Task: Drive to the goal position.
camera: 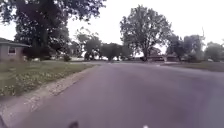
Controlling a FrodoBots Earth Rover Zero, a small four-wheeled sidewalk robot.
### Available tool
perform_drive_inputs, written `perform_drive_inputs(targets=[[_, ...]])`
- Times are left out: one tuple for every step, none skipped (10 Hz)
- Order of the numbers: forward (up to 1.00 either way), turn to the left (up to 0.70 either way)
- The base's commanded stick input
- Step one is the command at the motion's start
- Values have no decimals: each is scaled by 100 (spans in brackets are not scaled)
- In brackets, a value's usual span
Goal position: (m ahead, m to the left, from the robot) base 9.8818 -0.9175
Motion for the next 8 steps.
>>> perform_drive_inputs(targets=[[100,0],[100,0],[100,0],[100,2],[100,18],[100,36],[100,40],[100,30]])
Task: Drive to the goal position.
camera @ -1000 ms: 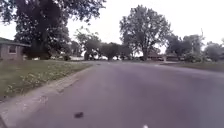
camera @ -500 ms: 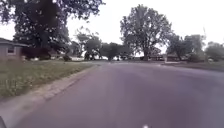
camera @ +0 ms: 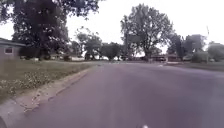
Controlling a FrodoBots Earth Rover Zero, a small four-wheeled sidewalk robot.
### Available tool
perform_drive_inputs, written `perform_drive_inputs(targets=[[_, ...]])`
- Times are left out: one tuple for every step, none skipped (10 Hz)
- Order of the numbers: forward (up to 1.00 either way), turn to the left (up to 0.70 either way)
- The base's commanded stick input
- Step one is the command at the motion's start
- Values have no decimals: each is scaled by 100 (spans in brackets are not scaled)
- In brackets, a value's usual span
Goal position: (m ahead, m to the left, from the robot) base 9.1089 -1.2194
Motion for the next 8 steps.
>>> perform_drive_inputs(targets=[[100,3],[100,1],[100,0],[100,0],[100,0],[100,0],[100,0],[100,0]])
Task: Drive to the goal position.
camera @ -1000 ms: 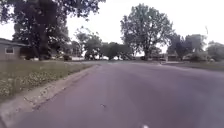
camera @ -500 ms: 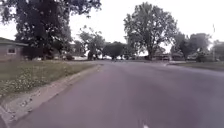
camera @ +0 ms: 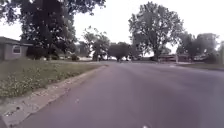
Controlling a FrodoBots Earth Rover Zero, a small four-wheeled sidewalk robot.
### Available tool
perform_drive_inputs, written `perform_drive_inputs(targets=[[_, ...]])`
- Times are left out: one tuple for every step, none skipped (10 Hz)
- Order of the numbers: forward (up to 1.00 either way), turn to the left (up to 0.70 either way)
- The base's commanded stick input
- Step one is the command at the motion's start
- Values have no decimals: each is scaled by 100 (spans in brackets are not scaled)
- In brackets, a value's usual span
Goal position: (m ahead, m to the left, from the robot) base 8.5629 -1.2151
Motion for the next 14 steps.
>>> perform_drive_inputs(targets=[[100,0],[100,0],[100,0],[100,0],[100,0],[100,0],[100,0],[100,0],[100,0],[100,0],[100,0],[100,0],[100,0],[100,0]])
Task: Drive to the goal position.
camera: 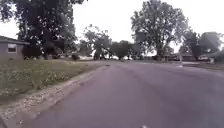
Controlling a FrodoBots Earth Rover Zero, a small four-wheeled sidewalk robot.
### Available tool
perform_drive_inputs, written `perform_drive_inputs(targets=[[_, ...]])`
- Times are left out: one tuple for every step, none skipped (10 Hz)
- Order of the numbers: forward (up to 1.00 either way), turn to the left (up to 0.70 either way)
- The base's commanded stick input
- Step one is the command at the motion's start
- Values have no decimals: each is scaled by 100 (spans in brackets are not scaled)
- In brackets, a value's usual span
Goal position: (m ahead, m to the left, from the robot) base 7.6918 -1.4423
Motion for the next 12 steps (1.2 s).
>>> perform_drive_inputs(targets=[[100,0],[100,-1],[100,-13],[100,-36],[100,-28],[100,-12],[100,0],[100,0],[100,0],[100,0],[100,0],[100,0]])
